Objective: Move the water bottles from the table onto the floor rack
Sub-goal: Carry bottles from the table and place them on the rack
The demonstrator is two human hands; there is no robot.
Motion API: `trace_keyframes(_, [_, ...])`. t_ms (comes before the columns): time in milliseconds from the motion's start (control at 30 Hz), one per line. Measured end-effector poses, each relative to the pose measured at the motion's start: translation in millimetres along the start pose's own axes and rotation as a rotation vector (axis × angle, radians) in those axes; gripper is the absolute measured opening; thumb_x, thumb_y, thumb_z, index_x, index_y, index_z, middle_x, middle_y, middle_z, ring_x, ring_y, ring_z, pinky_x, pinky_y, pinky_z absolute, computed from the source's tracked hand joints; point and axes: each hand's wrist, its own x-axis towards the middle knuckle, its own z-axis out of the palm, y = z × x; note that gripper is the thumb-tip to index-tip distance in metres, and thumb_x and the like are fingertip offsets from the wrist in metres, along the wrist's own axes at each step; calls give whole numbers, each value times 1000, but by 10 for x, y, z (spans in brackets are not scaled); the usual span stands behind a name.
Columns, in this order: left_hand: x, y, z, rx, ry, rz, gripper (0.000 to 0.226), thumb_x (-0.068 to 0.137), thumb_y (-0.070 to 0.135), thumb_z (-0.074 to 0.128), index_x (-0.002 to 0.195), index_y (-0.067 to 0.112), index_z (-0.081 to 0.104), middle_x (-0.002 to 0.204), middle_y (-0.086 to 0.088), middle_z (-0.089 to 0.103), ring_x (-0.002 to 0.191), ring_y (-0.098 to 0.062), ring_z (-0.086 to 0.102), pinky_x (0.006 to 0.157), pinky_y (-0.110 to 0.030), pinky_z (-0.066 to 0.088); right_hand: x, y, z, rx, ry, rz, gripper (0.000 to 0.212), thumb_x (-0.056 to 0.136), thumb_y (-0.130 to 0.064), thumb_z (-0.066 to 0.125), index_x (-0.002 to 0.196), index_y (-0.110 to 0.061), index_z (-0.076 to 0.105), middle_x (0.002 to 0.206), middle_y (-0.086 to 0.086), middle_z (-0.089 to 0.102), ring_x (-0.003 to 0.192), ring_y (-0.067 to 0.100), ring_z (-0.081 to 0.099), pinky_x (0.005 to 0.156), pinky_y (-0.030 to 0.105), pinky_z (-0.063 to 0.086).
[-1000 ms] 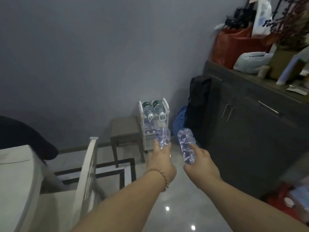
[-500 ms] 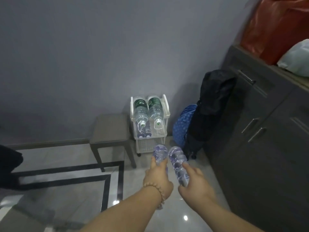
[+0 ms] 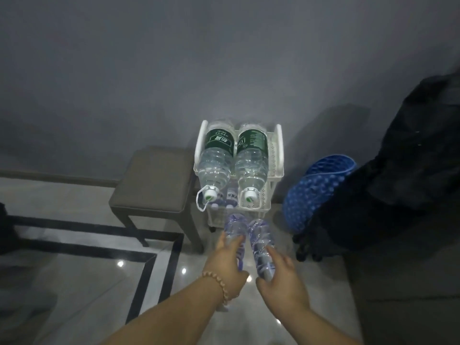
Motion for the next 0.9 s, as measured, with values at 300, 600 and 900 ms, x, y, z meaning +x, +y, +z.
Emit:
trace_keyframes(300, [1971, -714, 625, -115, 110, 166, 75, 80, 15, 64, 144, 34, 31, 157, -7, 11, 138, -23, 31, 101, -19, 31, 1660, 418, 953, -13, 193, -85, 72, 77, -24, 68, 143, -32, 40, 142, 1, 45, 122, 22, 52, 93, 32, 46])
trace_keyframes(600, [3477, -553, 560, -12, 173, 237, 56, 74, 31, 67, 128, 20, 54, 131, -5, 56, 123, -25, 50, 102, -34, 41, 2566, 418, 1179, 74, 329, -116, 59, 79, -35, 64, 136, -34, 48, 131, -2, 58, 110, 20, 59, 74, 28, 47])
trace_keyframes(900, [3794, -511, 706, 71, 290, 237, 50, 87, 43, 60, 130, 20, 50, 131, -8, 55, 120, -30, 51, 99, -41, 45, 2993, 161, 1266, -388, 351, -161, 35, 88, -30, 54, 123, -26, 52, 122, 8, 50, 107, 30, 57, 77, 36, 48])
